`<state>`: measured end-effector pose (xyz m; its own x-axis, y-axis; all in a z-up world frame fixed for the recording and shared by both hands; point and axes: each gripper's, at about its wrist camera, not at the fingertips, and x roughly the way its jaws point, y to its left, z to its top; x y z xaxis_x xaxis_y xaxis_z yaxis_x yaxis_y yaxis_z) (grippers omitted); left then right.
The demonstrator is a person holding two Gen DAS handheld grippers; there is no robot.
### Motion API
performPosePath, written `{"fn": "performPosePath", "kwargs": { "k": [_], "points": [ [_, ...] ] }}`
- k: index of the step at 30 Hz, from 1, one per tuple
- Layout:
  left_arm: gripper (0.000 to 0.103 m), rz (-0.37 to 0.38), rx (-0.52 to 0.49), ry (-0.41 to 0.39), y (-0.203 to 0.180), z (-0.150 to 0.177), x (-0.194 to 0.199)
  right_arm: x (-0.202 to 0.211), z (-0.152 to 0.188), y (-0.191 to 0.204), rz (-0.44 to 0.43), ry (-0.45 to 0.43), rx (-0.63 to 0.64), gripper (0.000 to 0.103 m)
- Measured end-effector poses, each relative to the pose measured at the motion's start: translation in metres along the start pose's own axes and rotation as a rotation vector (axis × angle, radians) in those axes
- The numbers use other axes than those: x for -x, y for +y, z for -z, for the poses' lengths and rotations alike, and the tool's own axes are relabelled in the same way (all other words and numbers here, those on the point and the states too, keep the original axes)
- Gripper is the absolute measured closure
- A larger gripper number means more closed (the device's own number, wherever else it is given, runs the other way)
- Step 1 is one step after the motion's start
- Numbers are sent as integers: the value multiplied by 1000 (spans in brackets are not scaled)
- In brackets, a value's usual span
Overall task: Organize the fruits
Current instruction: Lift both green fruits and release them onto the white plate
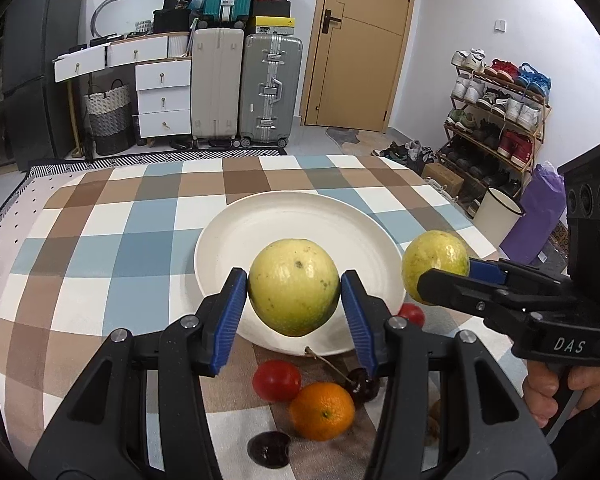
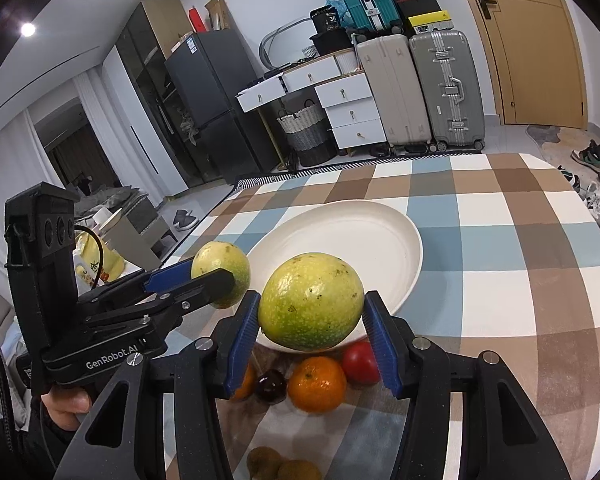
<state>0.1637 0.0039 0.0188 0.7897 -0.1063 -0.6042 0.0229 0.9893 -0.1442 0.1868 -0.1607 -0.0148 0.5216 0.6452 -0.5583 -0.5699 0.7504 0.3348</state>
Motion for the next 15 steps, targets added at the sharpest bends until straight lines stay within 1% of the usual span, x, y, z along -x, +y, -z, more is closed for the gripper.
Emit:
{"fn": "performPosePath", "kwargs": {
  "k": [6,10,15],
  "points": [
    [57,-2,13,17,6,4,-17,-18,3,0,19,19,17,50],
    [57,-18,11,26,8,5,-23,-27,3,-1,20,28,14,50],
    [57,-19,5,38,8,6,-29,-34,3,-3,24,37,8,50]
  ]
}}
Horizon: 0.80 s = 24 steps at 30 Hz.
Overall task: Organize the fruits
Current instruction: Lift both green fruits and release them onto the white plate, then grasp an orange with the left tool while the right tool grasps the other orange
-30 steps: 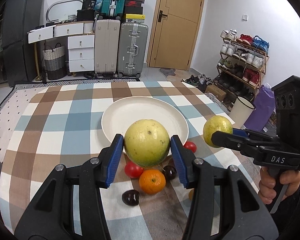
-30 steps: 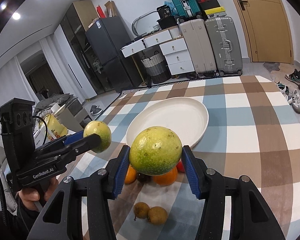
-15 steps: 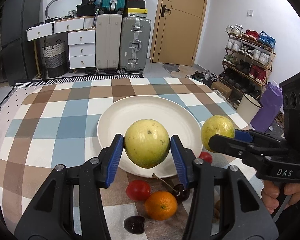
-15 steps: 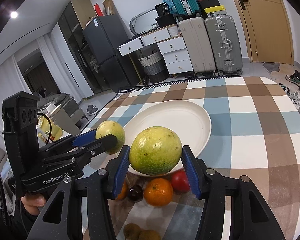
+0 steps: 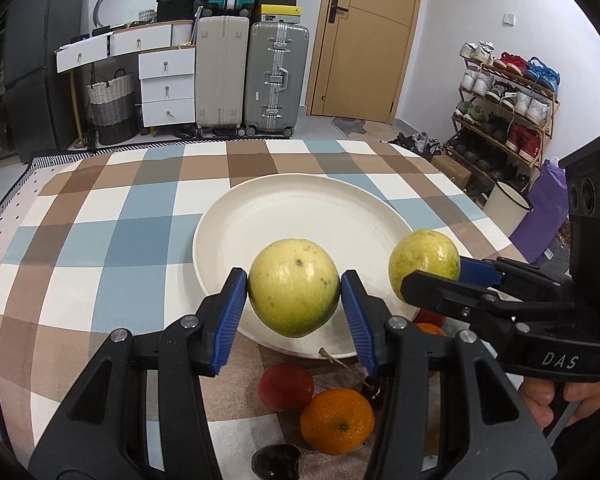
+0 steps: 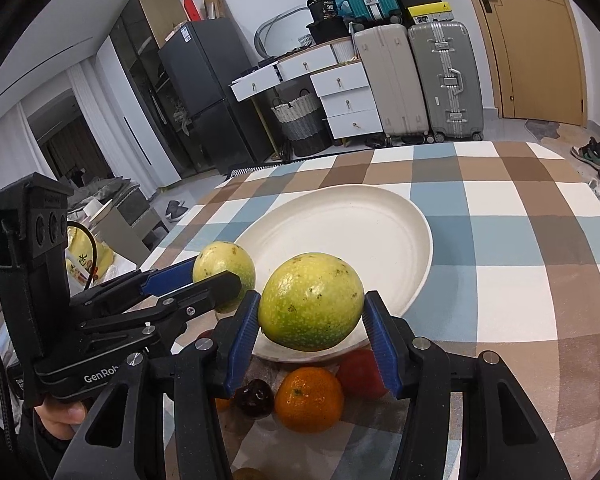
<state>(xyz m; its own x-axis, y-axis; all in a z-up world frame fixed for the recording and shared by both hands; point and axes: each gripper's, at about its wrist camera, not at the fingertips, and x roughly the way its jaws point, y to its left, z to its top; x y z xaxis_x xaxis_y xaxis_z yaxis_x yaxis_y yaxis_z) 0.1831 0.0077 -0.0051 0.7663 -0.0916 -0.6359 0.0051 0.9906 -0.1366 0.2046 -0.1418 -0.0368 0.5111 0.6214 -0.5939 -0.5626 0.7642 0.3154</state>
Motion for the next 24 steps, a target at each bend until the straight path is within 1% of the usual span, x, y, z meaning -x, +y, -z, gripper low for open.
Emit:
{"fn": "performPosePath", "kwargs": {
  "k": [8,12,14,15,16,17,18,19,21,24],
  "points": [
    [57,2,-9,25,-2,3,-8,-7,-1,-5,17,16,-19,50],
    [57,18,-6,13,-2,2,-4,0,-2,-5,12,-16,-19,50],
    [56,21,-4,10,-1,2,0,5,-3,-6,24,-32,-18,49],
    [50,24,-3,10,0,2,2,7,-4,-7,27,-34,-19,44],
    [36,21,0,10,1,3,3,10,-4,-9,30,-35,-25,40],
    [28,10,5,6,2,4,5,11,-4,-11,31,-35,-30,29],
    [19,-1,6,-1,2,5,7,13,-3,-13,32,-34,-34,21],
    [18,-10,5,-15,2,6,10,16,-3,-14,34,-37,-35,19],
    [17,-16,-7,-19,1,7,15,23,-1,-15,46,-50,-34,9],
    [15,-31,-10,-23,1,8,19,30,0,-16,56,-60,-25,2]
  ]
}}
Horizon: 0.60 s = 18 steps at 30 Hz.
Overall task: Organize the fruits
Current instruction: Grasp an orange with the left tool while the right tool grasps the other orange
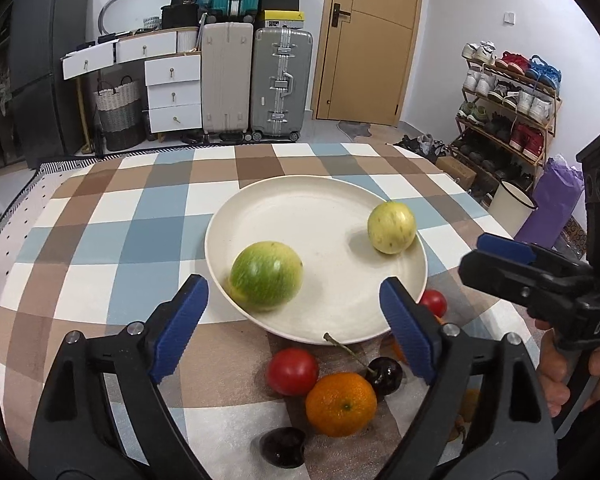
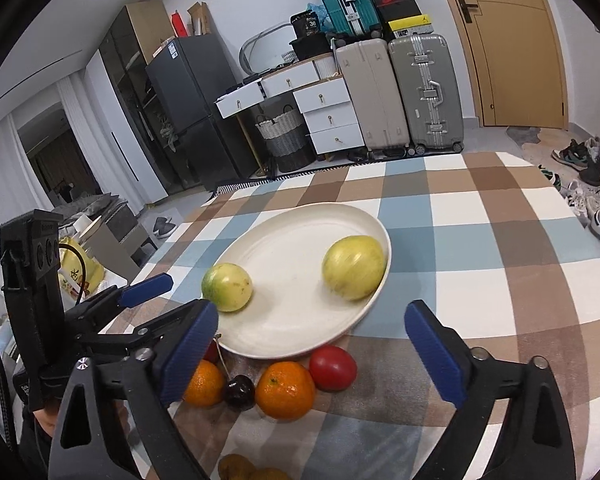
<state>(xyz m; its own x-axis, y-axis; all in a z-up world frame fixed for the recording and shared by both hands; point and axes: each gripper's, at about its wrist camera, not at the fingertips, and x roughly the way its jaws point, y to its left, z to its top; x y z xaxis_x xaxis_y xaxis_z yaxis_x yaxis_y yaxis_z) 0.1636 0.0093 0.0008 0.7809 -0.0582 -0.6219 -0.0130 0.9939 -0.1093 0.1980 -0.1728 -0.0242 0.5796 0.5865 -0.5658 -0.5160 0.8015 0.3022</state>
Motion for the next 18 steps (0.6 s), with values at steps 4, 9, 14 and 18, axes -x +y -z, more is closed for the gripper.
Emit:
{"fn": "performPosePath", "kwargs": {
  "k": [4,9,14,18],
  "points": [
    [7,-3,24,-5,5,4,8,2,3,-5,-15,15,-12,1],
    [2,-9,40,-15,12,15,24,1,7,-7,-6,35,-15,0],
    [1,-18,50,11,14,28,30,-4,12,-2,-2,67,2,0],
    [1,-3,37,11,13,30,31,-7,17,3,-2,94,26,0]
  ]
}}
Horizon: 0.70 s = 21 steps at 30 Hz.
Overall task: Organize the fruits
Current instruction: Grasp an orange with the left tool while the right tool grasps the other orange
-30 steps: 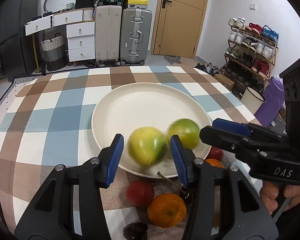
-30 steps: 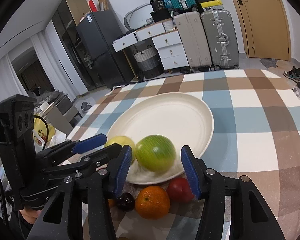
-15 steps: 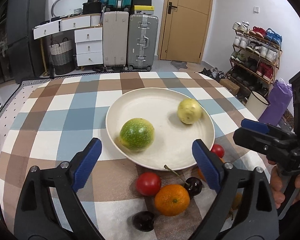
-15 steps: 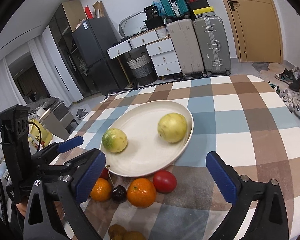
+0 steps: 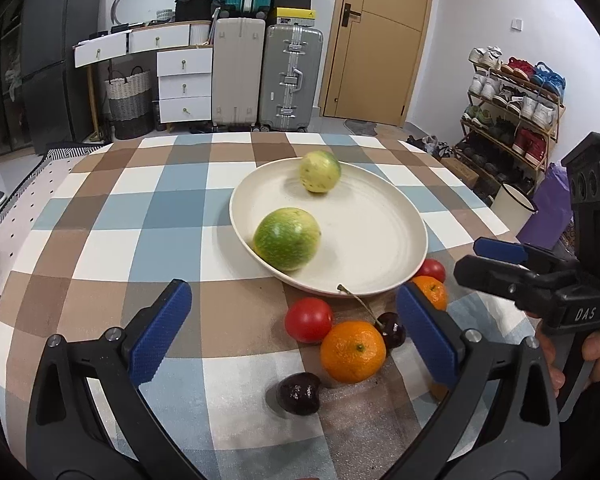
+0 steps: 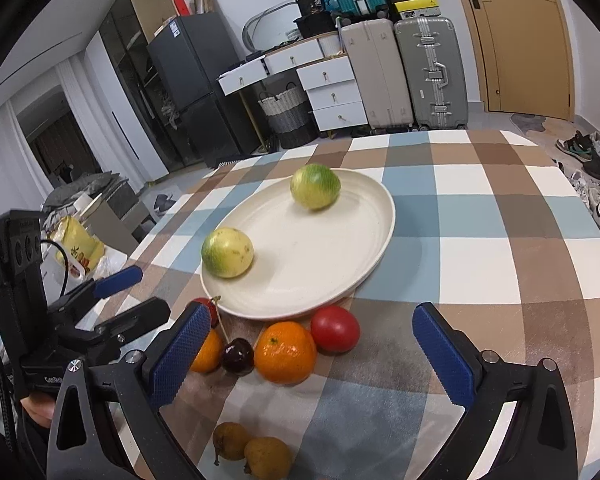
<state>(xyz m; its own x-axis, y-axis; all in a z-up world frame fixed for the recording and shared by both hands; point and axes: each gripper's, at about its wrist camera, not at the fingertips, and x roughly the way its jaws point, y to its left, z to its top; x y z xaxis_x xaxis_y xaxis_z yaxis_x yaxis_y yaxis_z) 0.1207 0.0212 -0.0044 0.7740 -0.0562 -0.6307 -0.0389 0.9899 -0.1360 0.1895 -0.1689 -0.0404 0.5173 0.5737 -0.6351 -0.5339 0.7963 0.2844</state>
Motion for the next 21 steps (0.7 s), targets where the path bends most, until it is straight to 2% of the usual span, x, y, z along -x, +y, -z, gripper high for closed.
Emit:
{"fn": "performPosePath", "kwargs": {
  "k": [13,21],
  "points": [
    [1,25,-27,86,-10,9,-14,-9,13,-3,27,75,20,0],
    [1,33,-25,112,-12,12,-19,-16,16,-3,51,107,31,1]
  ]
}}
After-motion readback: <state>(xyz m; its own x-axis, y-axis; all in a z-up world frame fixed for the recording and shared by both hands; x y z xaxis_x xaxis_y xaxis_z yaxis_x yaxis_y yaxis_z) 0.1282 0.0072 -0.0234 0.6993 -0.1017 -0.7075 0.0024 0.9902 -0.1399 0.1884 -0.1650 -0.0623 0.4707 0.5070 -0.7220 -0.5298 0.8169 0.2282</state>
